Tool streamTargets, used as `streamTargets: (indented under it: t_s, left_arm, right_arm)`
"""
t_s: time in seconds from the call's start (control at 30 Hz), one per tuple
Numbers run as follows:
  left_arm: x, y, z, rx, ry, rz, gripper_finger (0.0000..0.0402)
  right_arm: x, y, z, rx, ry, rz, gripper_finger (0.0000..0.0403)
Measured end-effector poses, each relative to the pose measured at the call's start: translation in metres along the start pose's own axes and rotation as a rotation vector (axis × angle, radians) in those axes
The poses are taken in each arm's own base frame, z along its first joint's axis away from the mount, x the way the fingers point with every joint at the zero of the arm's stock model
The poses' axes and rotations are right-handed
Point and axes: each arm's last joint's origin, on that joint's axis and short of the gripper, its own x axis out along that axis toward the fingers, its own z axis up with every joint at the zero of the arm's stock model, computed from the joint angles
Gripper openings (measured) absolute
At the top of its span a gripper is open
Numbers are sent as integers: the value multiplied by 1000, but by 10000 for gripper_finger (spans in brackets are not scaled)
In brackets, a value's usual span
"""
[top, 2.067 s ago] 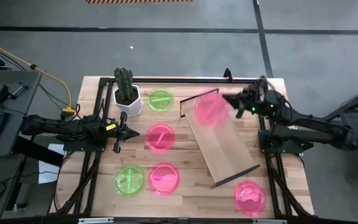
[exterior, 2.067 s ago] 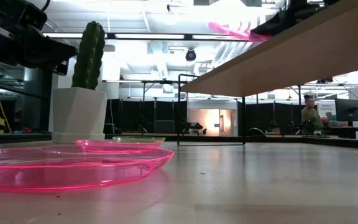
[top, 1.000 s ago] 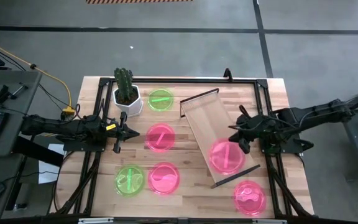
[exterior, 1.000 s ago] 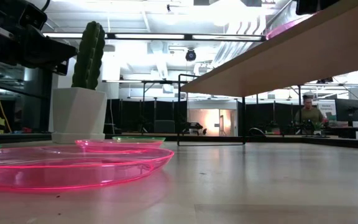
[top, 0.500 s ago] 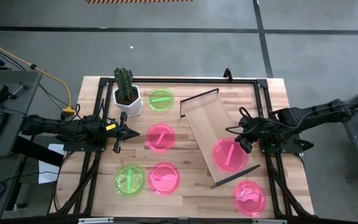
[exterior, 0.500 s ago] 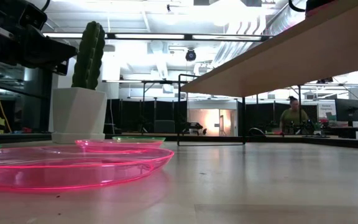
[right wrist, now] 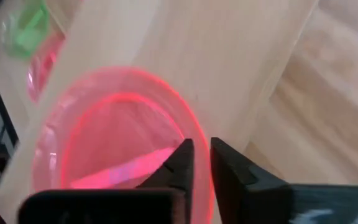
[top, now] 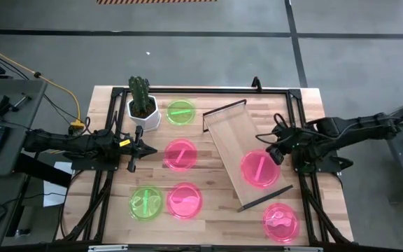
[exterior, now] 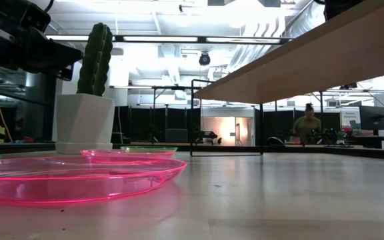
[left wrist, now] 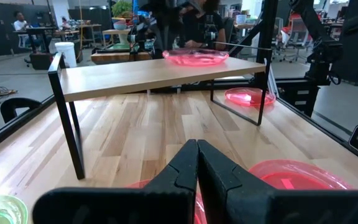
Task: Place and stack plates onto a shelf
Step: Put the top right pink plate on the shelf
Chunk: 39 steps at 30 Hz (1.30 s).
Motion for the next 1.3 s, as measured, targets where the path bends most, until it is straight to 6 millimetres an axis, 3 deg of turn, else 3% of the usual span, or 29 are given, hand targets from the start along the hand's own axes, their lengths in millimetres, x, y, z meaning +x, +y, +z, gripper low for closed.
streamTargets:
  t_s: [0.23,0.43,0.57,0.77,1.13,1.3]
  left_arm:
    - [0,0,0,0,0,0,0]
    - [0,0,0,0,0,0,0]
    - [0,0,0,0,-1,0,0]
    - [0,0,0,0,0,0,0]
    - [0,0,0,0,0,0,0]
    - [0,0,0,0,0,0,0]
  right_arm:
    - [-3,5,4,-11,-9,42,114]
    - [9,7,11,-43,-78,-58,122]
    - [22,7,20,12,-115,-139,100]
    - [43,7,26,29,-69,-230,11]
    - [43,13,23,11,-29,-170,5]
    - [34,23,26,-8,-41,-117,2]
